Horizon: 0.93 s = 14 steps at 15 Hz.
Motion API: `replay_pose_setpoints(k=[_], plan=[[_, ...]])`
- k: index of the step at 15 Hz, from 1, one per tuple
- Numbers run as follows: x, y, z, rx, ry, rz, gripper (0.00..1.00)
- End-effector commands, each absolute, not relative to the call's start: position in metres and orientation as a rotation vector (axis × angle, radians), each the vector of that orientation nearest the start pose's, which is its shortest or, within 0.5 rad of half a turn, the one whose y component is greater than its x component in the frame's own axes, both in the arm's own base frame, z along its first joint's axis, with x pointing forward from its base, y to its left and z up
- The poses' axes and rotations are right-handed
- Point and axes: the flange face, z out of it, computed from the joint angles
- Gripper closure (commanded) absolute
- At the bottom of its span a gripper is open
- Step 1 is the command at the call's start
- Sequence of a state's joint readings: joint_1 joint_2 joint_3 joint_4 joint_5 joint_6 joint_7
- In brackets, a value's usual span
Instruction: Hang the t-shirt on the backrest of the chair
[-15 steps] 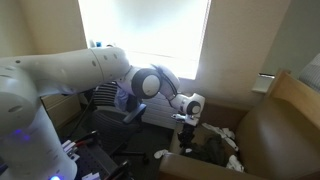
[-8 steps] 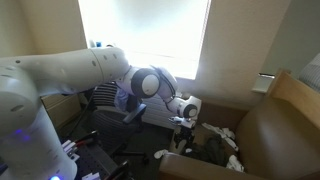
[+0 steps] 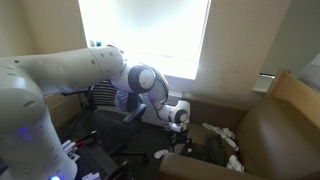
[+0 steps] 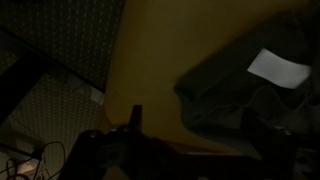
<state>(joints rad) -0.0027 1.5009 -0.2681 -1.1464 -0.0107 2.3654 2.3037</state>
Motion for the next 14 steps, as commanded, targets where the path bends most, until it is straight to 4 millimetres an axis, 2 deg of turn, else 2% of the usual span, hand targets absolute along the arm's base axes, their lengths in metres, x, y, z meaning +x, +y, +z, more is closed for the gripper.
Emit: replay_pose_setpoints(k=[1, 3, 7, 11, 14], plan=[[0.631, -0.141, -0.133, -1.343, 3.231, -0.229, 0.0], [0.633, -0.142, -0.131, -1.34, 3.226, -0.231, 0.0], [0.611, -0.153, -0.146, -1.291, 3.252, -0.259, 0.0], [0.597, -0.152, -0.159, -1.261, 3.274, -0.226, 0.0], [0.594, -0.143, -0.164, -1.265, 3.269, -0.274, 0.0]])
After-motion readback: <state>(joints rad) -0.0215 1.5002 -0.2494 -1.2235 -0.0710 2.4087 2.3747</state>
